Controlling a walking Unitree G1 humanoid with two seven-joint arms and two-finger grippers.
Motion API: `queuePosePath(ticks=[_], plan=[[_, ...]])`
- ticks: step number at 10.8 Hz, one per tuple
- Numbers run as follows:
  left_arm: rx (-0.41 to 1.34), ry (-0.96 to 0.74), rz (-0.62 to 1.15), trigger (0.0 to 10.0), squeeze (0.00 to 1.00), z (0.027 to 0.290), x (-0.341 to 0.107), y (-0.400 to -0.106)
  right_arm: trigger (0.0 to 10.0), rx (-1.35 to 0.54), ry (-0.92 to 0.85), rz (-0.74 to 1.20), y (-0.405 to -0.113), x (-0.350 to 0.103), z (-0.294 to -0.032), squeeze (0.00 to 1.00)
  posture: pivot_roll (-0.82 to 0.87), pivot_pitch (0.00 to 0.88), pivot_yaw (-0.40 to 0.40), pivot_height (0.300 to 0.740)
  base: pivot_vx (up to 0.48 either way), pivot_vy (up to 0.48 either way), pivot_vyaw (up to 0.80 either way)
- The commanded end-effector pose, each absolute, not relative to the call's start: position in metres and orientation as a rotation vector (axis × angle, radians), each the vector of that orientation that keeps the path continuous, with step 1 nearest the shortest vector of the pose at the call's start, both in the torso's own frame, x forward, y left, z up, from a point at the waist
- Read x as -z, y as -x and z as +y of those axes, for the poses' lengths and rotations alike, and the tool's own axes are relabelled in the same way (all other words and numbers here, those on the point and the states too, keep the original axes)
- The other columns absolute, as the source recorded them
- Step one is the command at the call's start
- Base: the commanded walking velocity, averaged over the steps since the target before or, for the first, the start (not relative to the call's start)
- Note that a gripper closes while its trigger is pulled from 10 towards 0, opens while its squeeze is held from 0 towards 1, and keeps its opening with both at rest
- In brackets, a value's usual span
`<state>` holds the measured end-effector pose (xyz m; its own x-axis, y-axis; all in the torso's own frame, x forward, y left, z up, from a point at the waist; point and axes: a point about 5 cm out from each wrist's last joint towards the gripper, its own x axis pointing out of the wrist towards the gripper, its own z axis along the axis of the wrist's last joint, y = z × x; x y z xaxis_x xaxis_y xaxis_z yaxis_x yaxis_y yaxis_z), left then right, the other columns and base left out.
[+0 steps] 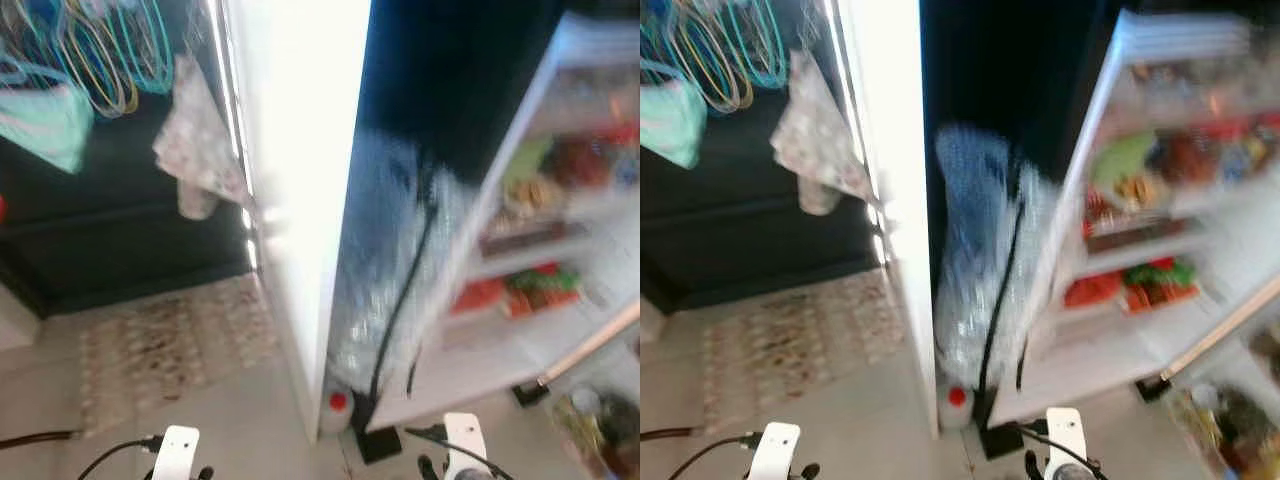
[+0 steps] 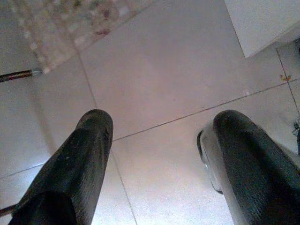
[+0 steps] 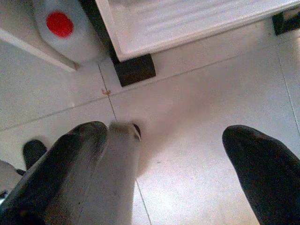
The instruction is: Restocking fridge
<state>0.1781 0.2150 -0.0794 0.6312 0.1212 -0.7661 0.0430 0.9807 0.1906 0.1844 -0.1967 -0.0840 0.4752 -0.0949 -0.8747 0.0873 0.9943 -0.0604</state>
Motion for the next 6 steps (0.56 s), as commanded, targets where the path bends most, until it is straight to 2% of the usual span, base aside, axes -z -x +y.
queuePosePath(ticks=[1,6], plan=[[-0.04,-0.203,0.908,10.0,0.0,0.216,0.0812,-0.1747,10.0,0.133,-0.02,1.077,-0.1822,0.0853,-0.1955,0.0,0.04,0.0,-0.01,0.74,0.0,0.0,0.0],[-0.032,-0.201,0.899,10.0,0.0,0.2164,0.0801,-0.1763,10.0,0.137,-0.041,1.062,-0.183,0.0851,-0.194,0.0,0.04,0.0,-0.005,0.74,0.0,0.0,0.0]])
